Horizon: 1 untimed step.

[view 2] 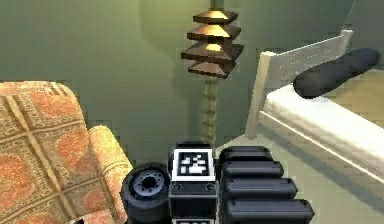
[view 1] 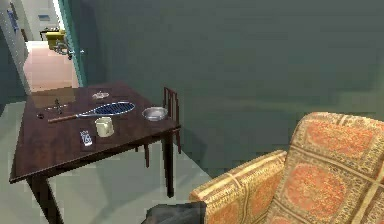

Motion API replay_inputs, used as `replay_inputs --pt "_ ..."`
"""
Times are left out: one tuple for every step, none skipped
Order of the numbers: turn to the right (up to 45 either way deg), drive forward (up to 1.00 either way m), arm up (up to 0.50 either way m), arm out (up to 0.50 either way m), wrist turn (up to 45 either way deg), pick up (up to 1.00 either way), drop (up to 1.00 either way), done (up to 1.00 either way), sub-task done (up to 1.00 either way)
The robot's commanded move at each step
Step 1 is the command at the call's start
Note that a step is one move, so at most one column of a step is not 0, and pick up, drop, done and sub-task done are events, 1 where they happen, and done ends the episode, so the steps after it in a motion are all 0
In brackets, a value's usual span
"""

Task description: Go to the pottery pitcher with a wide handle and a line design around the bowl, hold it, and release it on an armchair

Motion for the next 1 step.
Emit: replay_inputs --pt "0.0 0.15 0.0 0.0 0.0 0.0 0.0 0.0 0.0"
